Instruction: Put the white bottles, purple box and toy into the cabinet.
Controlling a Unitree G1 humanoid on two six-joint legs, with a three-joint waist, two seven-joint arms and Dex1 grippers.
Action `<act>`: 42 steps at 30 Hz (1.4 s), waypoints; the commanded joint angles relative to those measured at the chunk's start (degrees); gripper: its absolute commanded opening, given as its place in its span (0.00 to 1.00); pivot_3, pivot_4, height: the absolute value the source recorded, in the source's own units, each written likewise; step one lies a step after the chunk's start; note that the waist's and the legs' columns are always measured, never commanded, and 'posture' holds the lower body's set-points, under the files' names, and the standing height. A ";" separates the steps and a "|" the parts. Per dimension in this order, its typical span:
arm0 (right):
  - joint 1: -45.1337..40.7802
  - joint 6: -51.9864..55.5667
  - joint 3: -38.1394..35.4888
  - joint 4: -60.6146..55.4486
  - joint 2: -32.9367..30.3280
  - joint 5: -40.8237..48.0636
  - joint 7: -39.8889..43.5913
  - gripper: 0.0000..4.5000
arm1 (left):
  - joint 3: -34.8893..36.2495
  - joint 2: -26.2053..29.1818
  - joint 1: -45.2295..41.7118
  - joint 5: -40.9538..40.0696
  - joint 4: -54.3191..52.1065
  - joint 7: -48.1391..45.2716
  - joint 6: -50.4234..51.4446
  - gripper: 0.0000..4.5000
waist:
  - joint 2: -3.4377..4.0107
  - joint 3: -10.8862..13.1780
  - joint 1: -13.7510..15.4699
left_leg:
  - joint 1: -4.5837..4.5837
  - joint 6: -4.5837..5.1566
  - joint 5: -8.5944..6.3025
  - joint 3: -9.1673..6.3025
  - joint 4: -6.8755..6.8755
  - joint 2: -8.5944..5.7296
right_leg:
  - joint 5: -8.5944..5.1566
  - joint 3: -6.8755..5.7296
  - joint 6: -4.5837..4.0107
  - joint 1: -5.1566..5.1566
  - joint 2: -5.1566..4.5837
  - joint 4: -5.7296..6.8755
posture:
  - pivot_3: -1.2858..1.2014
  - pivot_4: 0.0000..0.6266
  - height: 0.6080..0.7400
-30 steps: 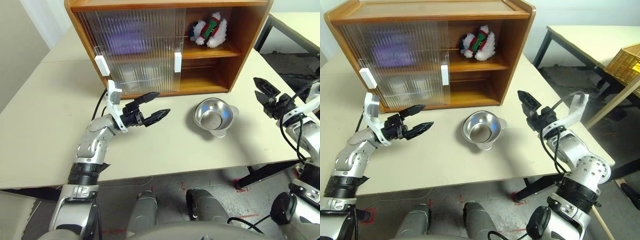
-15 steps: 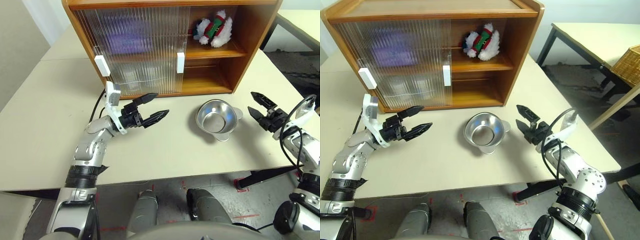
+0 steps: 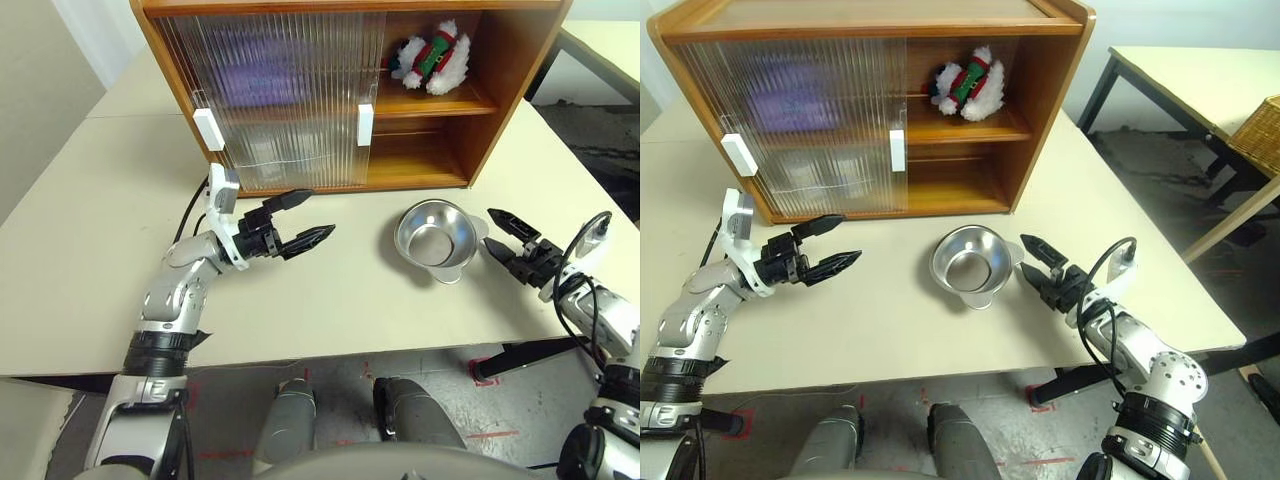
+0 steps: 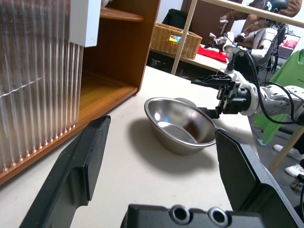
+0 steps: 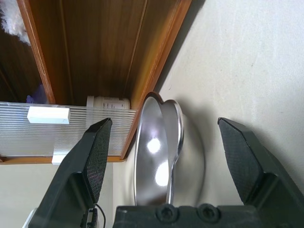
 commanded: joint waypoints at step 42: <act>-5.77 -3.61 -0.56 9.63 0.58 -2.36 7.31 0.01 | -1.05 -0.41 -2.56 1.66 1.15 -0.47 -0.48 1.00 | -0.12 -0.06 -0.27 | 0.69 0.08 -0.03 0.29 0.37 -0.14 | 0.14 0.59 0.13 0.58 0.12 0.14 | 0.52 0.14 1.00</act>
